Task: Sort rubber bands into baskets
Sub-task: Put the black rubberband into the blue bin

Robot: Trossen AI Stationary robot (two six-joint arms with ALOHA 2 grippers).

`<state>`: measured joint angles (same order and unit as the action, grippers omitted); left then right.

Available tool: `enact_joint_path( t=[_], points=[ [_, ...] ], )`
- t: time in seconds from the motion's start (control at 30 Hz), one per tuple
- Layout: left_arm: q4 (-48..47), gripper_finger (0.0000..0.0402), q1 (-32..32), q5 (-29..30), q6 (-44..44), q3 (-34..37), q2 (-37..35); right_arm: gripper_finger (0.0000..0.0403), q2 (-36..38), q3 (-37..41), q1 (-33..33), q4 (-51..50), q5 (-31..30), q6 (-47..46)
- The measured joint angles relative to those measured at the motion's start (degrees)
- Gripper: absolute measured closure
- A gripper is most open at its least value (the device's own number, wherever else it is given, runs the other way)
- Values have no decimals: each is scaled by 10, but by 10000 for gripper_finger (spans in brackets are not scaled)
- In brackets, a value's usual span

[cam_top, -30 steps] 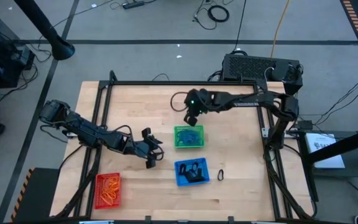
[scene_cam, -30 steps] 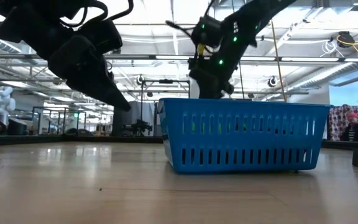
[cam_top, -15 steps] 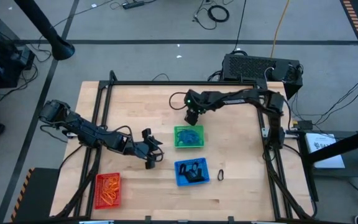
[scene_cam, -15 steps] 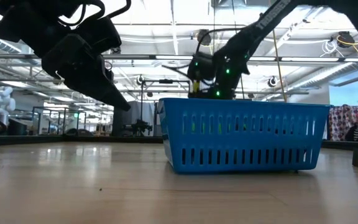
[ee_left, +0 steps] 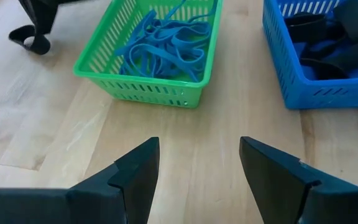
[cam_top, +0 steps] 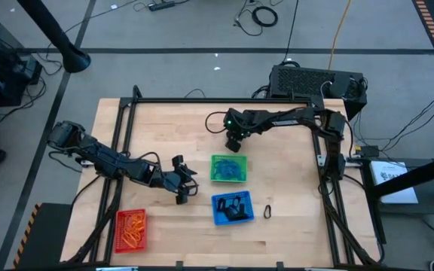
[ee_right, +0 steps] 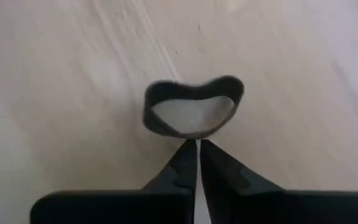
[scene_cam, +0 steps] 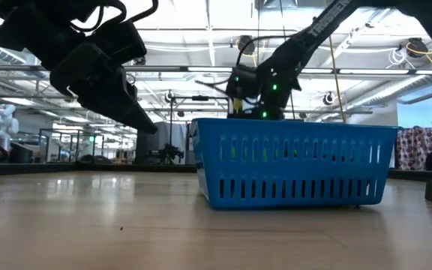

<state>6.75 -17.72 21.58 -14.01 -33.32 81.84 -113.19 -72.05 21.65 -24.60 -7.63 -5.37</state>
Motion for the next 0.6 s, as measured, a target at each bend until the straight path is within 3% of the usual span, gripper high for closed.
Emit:
enact_joint_path(
  t=[0.33,0.6],
  points=[
    [-5,172,2,4,55,0,0,402,86,0,-49,-37,1,-9],
    [-3,172,24,3,92,0,0,400,84,0,-59,9,-6,-52]
  ],
)
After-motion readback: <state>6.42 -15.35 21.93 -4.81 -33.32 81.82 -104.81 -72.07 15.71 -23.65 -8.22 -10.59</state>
